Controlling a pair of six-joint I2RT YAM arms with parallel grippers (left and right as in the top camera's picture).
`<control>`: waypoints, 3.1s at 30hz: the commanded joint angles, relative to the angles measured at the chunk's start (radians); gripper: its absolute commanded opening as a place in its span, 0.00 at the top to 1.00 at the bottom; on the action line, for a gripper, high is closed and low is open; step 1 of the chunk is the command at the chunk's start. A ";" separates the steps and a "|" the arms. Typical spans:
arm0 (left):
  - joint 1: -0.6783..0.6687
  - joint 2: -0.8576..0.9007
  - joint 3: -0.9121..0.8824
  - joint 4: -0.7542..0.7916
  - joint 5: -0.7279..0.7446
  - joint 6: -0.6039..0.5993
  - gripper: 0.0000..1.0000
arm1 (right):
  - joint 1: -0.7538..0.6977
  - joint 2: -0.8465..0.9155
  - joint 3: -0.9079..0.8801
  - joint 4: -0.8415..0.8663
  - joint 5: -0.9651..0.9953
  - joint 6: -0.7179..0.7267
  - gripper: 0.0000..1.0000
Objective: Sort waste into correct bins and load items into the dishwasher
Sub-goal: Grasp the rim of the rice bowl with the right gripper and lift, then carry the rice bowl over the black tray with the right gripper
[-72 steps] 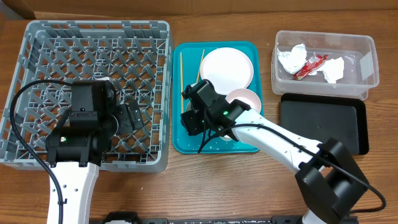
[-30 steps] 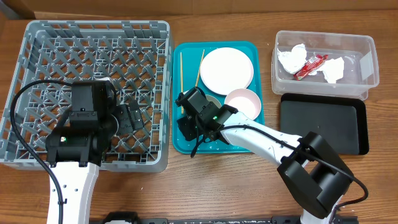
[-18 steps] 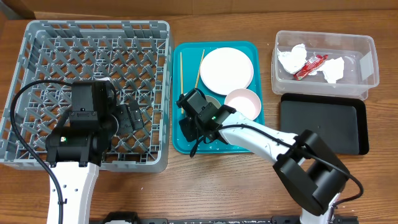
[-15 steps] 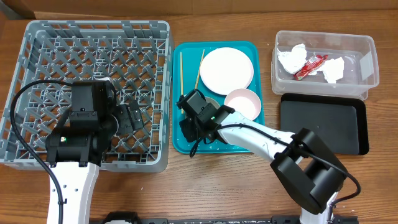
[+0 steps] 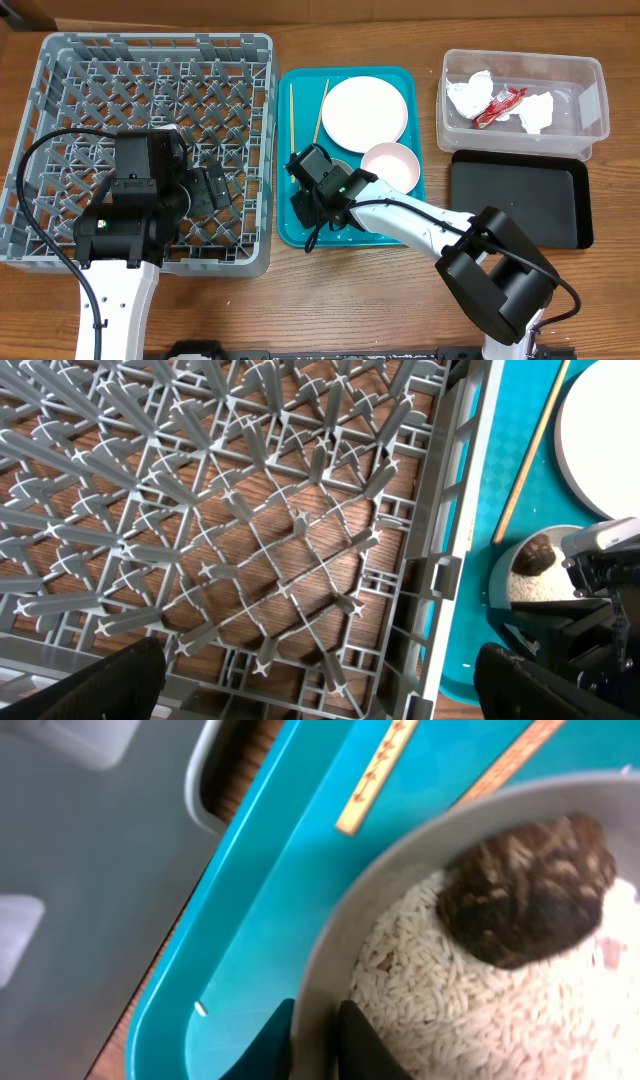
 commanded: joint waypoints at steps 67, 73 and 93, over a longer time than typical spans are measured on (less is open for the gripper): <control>0.004 0.000 0.019 0.013 0.009 -0.013 0.00 | -0.828 -0.087 0.443 -0.863 -0.320 -0.050 0.96; 0.004 0.000 0.019 0.012 0.009 -0.013 0.00 | -0.970 -0.087 0.348 -0.864 -0.565 -0.225 0.96; 0.003 0.000 0.019 0.012 0.017 -0.013 0.00 | -1.323 -0.087 0.108 -0.859 -1.189 -0.491 0.96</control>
